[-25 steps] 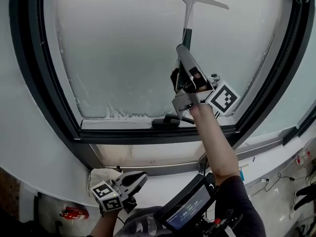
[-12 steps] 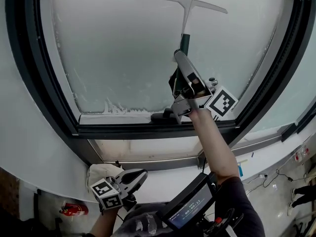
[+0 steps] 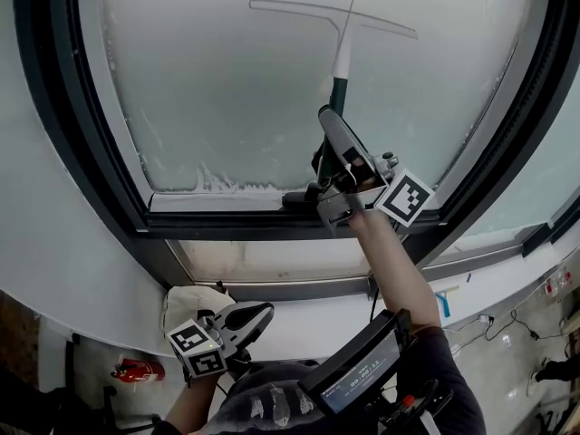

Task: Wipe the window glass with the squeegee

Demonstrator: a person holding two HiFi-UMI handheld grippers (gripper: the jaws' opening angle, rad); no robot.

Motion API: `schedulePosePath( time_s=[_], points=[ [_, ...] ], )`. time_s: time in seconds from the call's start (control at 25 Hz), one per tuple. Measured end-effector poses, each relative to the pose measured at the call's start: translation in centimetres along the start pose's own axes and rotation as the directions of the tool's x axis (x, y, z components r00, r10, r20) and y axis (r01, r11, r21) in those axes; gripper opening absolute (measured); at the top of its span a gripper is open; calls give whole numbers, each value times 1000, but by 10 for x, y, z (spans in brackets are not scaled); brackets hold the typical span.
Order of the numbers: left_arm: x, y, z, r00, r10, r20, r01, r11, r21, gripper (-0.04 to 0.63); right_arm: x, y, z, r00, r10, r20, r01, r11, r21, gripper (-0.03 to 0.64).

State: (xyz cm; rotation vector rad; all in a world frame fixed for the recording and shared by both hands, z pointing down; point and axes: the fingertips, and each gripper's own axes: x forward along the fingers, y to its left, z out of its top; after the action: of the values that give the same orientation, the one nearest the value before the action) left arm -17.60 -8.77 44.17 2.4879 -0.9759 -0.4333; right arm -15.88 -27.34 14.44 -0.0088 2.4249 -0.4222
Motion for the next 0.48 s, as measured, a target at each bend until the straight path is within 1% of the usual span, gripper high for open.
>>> schedulePosePath(
  time_s=[0.48],
  points=[
    [2,-6,-8,1000,19,-12,-19,1000,-14,5,-28,-10,-30,1000,-20,-23,21,998,63,97]
  ],
)
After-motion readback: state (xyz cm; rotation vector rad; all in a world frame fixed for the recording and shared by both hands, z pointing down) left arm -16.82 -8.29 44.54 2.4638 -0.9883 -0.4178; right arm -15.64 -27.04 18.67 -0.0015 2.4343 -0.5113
